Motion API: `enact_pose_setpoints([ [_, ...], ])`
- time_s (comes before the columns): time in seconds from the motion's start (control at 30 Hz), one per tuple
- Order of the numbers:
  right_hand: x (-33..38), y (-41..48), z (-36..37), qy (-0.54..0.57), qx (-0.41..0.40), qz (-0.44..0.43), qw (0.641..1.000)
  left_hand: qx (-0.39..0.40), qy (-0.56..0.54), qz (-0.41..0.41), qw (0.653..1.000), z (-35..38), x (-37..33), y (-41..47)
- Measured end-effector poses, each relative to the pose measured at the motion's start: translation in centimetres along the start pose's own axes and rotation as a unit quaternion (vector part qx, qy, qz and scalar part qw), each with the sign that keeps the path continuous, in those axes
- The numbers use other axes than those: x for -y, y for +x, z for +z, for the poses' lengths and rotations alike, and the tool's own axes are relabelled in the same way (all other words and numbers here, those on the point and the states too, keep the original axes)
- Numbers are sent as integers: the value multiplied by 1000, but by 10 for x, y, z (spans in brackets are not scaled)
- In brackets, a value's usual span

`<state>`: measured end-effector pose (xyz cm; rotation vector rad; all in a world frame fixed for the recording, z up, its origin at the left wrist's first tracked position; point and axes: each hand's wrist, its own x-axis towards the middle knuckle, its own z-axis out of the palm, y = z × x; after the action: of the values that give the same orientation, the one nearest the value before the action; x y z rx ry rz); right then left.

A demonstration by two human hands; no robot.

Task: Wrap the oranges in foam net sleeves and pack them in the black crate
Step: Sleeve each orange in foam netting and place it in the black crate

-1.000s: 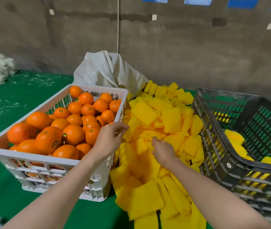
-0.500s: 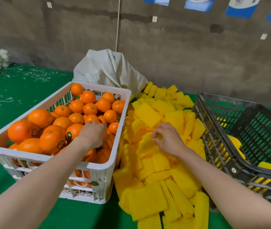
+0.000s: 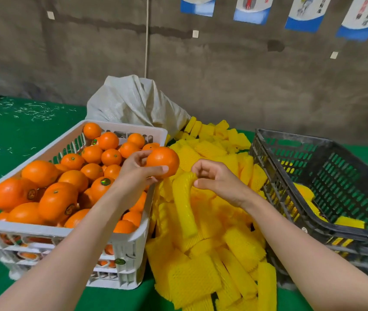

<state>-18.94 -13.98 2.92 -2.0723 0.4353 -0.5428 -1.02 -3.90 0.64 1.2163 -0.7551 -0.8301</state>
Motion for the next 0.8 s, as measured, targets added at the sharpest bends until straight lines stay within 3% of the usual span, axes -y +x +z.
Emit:
enact_pose_setpoints([
  [0.2,6,-8,1,227,40,35,972,21,-53,-48,997,40,2,-3],
  [0.33,1,-13,-4,275,34,65,959,25,-97,-53,994,63,8,-7],
  [0.43,-3,-14,-4,298,33,82,950,6,-66,-26,997,76,13,-5],
  [0.53,-2,-14,0,254,3,84,963,-33,-26,-10,999,85,18,-4],
  [0.63,-3,-11,4,122,-126,53,983,-72,13,21,997,89,28,-11],
  [0.7,-6,-10,8,74,-202,35,976,-85,40,53,994,91,33,-12],
  [0.8,-8,-8,7,42,-237,23,970,-52,-34,6,998,90,27,-15],
])
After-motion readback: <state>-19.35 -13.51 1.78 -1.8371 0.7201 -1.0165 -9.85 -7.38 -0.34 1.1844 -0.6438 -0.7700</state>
